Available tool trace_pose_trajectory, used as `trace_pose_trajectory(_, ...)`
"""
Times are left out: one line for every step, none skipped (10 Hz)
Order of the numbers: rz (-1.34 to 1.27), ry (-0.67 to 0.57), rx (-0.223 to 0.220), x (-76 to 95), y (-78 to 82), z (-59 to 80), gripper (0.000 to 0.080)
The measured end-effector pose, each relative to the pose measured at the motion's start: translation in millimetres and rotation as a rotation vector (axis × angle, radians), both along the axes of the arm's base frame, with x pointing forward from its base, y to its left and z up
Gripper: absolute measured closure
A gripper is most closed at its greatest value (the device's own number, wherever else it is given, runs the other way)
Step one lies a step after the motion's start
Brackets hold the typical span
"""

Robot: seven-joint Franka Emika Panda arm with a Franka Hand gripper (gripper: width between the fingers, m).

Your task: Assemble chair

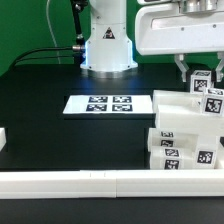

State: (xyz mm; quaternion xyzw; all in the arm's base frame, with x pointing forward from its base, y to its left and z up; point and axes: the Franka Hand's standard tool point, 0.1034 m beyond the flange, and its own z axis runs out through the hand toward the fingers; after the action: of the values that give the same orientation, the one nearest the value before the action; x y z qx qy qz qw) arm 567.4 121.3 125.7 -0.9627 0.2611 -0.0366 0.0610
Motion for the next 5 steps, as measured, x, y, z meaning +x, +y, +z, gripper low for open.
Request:
trace_pose_trajectory(-0.096, 0.010, 0.010, -0.1, 0.3, -0.3, 0.0518)
trace_pose_trajectory(-0.206, 0.019, 0.023, -0.2, 0.4, -0.7, 0.0518)
trace_pose_trajectory(-0.326, 0.032, 0.037, -0.5, 1.1, -0.8, 0.0518)
trace_pose_trajectory(-0.409, 0.041, 0.047, -0.6, 0.6, -0.8, 0.0518)
trace_pose_trajectory(-0.469, 0.045, 0.058, -0.4, -3.4, -1.0, 0.0518)
